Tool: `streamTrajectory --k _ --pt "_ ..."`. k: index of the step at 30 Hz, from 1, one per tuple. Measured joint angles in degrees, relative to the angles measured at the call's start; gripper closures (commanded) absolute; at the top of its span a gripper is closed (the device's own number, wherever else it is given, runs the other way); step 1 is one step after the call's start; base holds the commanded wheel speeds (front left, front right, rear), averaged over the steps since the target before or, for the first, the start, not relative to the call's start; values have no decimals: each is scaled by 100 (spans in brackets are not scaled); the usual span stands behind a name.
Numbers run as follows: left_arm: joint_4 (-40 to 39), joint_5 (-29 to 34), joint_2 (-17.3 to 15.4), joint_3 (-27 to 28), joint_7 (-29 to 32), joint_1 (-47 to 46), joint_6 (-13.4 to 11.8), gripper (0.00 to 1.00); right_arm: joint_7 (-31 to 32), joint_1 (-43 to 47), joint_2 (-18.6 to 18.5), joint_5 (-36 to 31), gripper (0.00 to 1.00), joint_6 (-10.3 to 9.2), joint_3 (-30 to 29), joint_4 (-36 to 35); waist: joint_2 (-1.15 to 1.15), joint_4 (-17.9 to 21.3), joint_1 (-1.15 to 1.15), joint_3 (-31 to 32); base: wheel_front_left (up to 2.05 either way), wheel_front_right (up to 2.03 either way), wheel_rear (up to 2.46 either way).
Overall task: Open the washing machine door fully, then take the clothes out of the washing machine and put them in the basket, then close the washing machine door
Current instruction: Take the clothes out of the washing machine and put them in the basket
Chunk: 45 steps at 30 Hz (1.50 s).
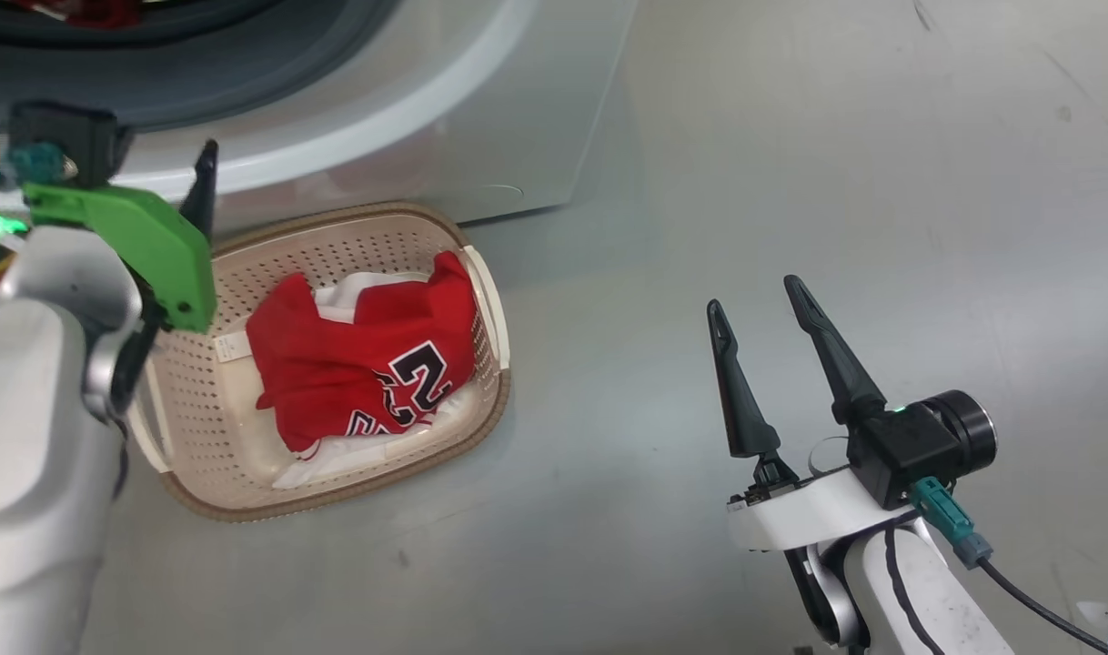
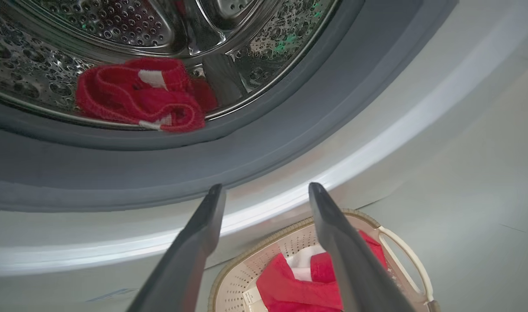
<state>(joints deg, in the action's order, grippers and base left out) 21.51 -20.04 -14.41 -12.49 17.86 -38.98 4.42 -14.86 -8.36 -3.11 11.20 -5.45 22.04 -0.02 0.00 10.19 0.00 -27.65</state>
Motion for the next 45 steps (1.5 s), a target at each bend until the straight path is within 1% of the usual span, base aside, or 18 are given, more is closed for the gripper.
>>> streamTrajectory --k 4,8,15,19,20,26,35,42,43,45 --pt "45 75 -302 31 348 -634 69 0 0 -94 10 78 0 -8 126 0 0 225 0 -223 0 0 0" --pt "133 168 -623 67 710 -1166 118 0 0 -202 12 453 0 -31 320 -82 0 460 0 -427 0 0 0" --pt "283 349 -1221 110 1233 -1887 176 0 0 -329 14 887 0 -85 610 -218 0 878 0 -745 0 0 0" --pt "427 398 -1510 171 1529 -2193 192 0 0 -400 21 1059 0 -121 712 -269 0 1111 0 -918 0 0 0" --pt "427 398 -1510 171 1529 -2193 192 0 0 -400 21 1059 0 -121 712 -269 0 1111 0 -918 0 0 0" --pt "530 399 -1811 242 1896 -2658 202 0 0 -437 31 1232 0 -129 866 -382 0 1398 0 -1208 0 0 0" --pt "635 559 -2349 224 2335 -3193 244 0 0 -626 51 1410 0 -134 1028 -512 0 1704 1 -1633 0 0 0" --pt "920 595 -2508 220 2641 -3239 244 0 0 -742 54 1484 0 -140 1069 -521 0 1849 1 -1829 0 0 0" --pt "934 612 -2526 226 2677 -3251 244 0 0 -761 56 1503 0 -176 1079 -522 0 1859 1 -1840 0 0 0" --pt "948 648 -2548 210 2753 -3311 244 0 0 -771 56 1505 0 -176 1085 -521 0 1866 1 -1853 0 0 0"
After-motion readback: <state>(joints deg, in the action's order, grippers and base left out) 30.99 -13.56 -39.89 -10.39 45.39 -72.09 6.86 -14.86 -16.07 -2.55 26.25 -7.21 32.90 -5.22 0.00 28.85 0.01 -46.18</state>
